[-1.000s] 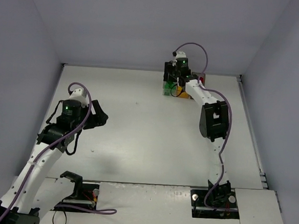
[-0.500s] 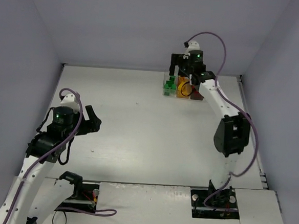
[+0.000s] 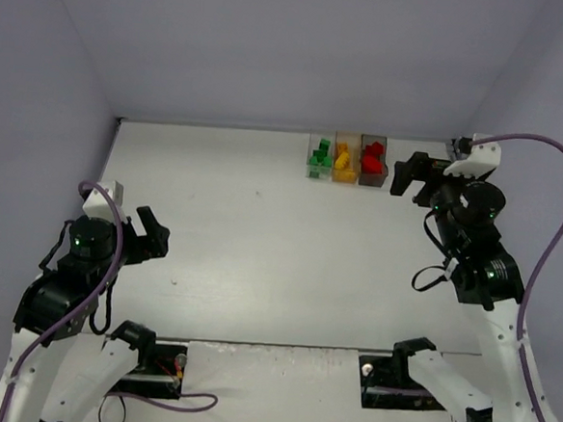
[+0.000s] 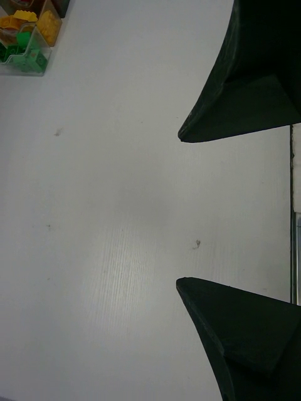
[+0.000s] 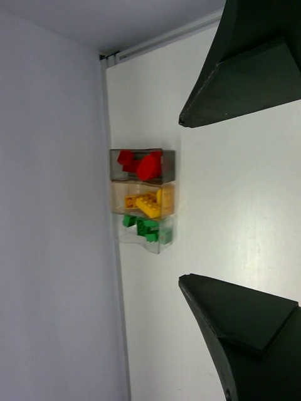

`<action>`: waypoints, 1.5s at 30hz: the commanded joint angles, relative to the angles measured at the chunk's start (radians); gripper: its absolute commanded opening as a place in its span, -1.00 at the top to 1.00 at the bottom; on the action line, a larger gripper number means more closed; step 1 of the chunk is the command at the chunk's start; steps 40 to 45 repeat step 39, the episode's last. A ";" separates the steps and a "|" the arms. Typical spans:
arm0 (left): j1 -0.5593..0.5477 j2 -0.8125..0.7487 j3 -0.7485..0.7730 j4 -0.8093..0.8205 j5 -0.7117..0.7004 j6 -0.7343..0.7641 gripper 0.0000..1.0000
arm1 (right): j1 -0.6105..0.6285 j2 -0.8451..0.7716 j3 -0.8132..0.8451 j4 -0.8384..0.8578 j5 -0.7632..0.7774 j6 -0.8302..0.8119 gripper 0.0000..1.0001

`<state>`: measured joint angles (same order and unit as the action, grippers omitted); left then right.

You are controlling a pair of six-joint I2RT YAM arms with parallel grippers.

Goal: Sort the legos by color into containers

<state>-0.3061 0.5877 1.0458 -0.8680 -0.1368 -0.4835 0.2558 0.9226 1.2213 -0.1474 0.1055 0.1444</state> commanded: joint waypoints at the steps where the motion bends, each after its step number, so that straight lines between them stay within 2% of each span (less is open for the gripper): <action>1: -0.022 0.017 0.046 0.014 -0.052 0.023 -0.64 | 0.002 -0.108 -0.065 -0.102 0.040 -0.008 -1.00; 5: -0.031 0.034 0.042 0.030 -0.047 0.029 -0.64 | 0.002 -0.289 -0.120 -0.161 0.008 0.003 -1.00; 13: -0.031 0.046 0.011 0.101 -0.030 -0.007 -0.64 | 0.002 -0.413 -0.151 -0.222 0.037 0.021 -1.00; 45: -0.030 0.067 0.033 0.027 -0.026 -0.096 -0.64 | 0.002 -0.351 -0.126 -0.239 -0.015 0.007 -1.00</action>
